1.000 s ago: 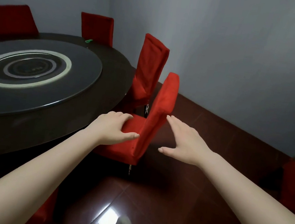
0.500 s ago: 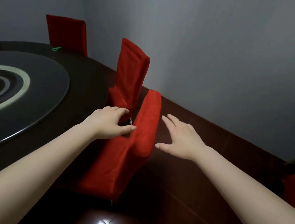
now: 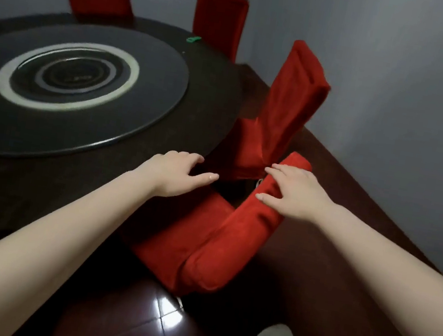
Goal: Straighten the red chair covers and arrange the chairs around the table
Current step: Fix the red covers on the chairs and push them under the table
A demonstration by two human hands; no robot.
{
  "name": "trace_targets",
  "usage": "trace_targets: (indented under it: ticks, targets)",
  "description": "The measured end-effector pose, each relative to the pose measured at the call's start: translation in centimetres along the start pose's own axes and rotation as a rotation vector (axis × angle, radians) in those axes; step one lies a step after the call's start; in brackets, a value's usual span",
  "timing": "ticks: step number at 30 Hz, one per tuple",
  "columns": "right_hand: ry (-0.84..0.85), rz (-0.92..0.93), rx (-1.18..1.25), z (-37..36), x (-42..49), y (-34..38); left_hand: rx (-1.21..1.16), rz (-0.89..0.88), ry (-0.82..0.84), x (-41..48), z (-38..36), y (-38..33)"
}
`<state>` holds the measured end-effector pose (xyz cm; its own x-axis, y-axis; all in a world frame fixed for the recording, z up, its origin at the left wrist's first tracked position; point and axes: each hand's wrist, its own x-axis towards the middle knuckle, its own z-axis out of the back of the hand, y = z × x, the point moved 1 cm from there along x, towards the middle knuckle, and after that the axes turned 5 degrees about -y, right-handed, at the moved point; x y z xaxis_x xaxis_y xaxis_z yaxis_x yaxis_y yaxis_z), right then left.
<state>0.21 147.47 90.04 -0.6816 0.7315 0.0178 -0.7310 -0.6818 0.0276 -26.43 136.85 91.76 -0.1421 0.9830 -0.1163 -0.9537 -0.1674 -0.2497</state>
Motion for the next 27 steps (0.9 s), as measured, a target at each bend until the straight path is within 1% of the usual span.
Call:
trace_targets:
  ticks: [3, 5, 6, 9, 12, 14, 16, 18, 20, 22, 24, 27]
  targets:
    - [0.077, 0.135, -0.022, -1.3, 3.3, -2.5, -0.071, 0.176, -0.043, -1.5, -1.1, -0.9]
    - [0.139, 0.232, -0.073, -2.0, 5.1, -4.2, -0.125, 0.321, -0.045, -3.1, -2.7, -2.0]
    - [0.143, 0.279, -0.102, -2.3, 5.9, -4.8, -0.18, 0.399, -0.049, -4.0, -3.6, -2.8]
    - [0.14, 0.378, -0.119, -3.4, 7.2, -6.3, -0.344, 0.605, -0.1, -6.6, -6.9, -6.2]
    - [0.224, 0.493, -0.117, -5.1, 6.9, -7.0, -0.386, 0.777, -0.129, -8.5, -10.6, -10.3]
    - [0.231, 0.518, -0.057, -5.9, 6.6, -7.3, -0.345, 0.842, -0.141, -9.6, -12.8, -12.7]
    - [0.199, 0.548, -0.023, -6.3, 6.6, -7.5, -0.228, 0.893, -0.212, -9.8, -14.2, -14.6]
    - [0.205, 0.572, -0.055, -6.6, 7.0, -7.5, -0.131, 0.968, -0.273, -9.1, -14.7, -16.1]
    - [0.209, 0.563, -0.125, -7.1, 7.1, -7.7, -0.076, 1.051, -0.284, -8.3, -15.4, -17.7]
    - [0.128, 0.545, -0.177, -7.7, 6.8, -8.1, 0.017, 1.056, -0.305, -8.4, -16.8, -19.2]
    - [0.038, 0.568, -0.191, -8.3, 6.0, -8.5, 0.105, 1.023, -0.35, -9.2, -18.1, -20.2]
    - [-0.046, 0.568, -0.151, -8.6, 5.9, -8.4, 0.198, 0.99, -0.389, -9.4, -18.1, -19.3]
